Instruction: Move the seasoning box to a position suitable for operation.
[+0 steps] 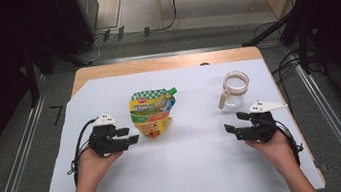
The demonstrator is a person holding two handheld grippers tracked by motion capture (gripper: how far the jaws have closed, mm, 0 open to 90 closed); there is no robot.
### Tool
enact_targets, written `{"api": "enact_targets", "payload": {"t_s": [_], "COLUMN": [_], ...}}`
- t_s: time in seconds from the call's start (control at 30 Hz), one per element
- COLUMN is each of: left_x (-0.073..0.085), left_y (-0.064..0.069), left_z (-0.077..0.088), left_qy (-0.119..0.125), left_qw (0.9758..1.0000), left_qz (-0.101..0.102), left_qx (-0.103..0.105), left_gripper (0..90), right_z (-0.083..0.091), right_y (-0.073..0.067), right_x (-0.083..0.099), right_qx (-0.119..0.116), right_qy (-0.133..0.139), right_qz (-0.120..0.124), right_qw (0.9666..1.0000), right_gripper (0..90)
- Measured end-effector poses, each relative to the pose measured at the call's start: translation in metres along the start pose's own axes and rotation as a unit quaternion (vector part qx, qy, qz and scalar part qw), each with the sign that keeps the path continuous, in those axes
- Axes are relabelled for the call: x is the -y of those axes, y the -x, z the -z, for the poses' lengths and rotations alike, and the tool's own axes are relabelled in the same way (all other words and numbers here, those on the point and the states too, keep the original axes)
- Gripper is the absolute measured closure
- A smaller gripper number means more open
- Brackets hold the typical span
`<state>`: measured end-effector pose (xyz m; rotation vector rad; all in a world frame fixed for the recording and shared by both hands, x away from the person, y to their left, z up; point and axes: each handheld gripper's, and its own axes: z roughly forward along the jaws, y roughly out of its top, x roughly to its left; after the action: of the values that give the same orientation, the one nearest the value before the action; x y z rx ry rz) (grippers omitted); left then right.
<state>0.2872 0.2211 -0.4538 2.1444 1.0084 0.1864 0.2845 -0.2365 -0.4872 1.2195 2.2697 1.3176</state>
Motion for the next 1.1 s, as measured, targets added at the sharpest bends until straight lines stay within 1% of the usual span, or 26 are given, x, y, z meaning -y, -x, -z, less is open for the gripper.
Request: {"api": "enact_targets", "payload": {"t_s": [0.07, 0.1, 0.17, 0.27, 0.33, 0.37, 0.43, 0.5, 0.53, 0.7, 0.73, 0.87, 0.93, 1.0, 1.1], "left_x": [0.001, 0.002, 0.005, 0.007, 0.008, 0.008, 0.008, 0.007, 0.007, 0.006, 0.006, 0.005, 0.005, 0.005, 0.005], "left_y": [0.000, -0.001, -0.003, -0.006, -0.007, -0.008, -0.008, -0.008, -0.007, -0.006, -0.006, -0.005, -0.004, -0.004, -0.003], "left_z": [0.003, 0.004, 0.005, 0.006, 0.007, 0.007, 0.007, 0.007, 0.007, 0.008, 0.008, 0.007, 0.007, 0.007, 0.007], "left_qy": [-0.003, -0.001, -0.006, -0.011, -0.010, -0.011, -0.012, -0.012, -0.013, -0.010, -0.008, -0.012, -0.014, -0.013, -0.013], "left_qw": [1.0000, 1.0000, 1.0000, 0.9999, 0.9999, 0.9999, 0.9999, 0.9999, 0.9999, 0.9999, 1.0000, 0.9999, 0.9999, 0.9999, 0.9999], "left_qz": [-0.008, -0.008, -0.002, 0.001, 0.006, 0.005, 0.004, 0.003, -0.001, 0.001, 0.002, -0.002, -0.006, -0.007, -0.008], "left_qx": [-0.002, -0.002, -0.002, -0.008, -0.007, -0.008, -0.008, -0.008, -0.006, -0.002, -0.002, 0.000, -0.002, -0.001, -0.002], "left_gripper": [47.8, 47.0, 45.7, 45.1, 44.9, 44.6, 44.3, 44.1, 43.9, 42.2, 41.9, 41.6, 41.5, 41.5, 41.2], "right_z": [0.001, 0.001, 0.002, 0.003, 0.002, 0.002, 0.002, 0.001, 0.000, 0.000, 0.000, 0.001, 0.000, 0.000, 0.000], "right_y": [-0.001, -0.002, -0.003, -0.002, 0.000, 0.001, 0.002, 0.002, 0.003, 0.004, 0.004, 0.004, 0.004, 0.005, 0.007], "right_x": [-0.001, -0.001, -0.001, -0.002, -0.002, -0.003, -0.003, -0.003, -0.003, -0.003, -0.003, -0.004, -0.004, -0.004, -0.006], "right_qx": [-0.005, -0.006, -0.003, 0.001, -0.007, -0.011, -0.010, -0.006, -0.007, -0.005, -0.005, -0.002, -0.001, -0.001, 0.000], "right_qy": [0.002, 0.002, 0.004, 0.000, -0.001, -0.004, -0.007, -0.009, -0.009, -0.013, -0.011, -0.008, -0.007, -0.007, -0.002], "right_qz": [0.002, 0.006, 0.008, 0.002, 0.000, 0.001, -0.005, -0.001, 0.000, 0.003, 0.004, 0.007, 0.007, 0.007, 0.001], "right_qw": [1.0000, 1.0000, 1.0000, 1.0000, 1.0000, 0.9999, 0.9999, 0.9999, 0.9999, 0.9999, 0.9999, 0.9999, 0.9999, 1.0000, 1.0000], "right_gripper": [34.3, 35.0, 36.4, 38.0, 39.4, 39.4, 39.4, 39.5, 39.5, 39.9, 40.2, 40.6, 40.7, 40.7, 40.6]}}
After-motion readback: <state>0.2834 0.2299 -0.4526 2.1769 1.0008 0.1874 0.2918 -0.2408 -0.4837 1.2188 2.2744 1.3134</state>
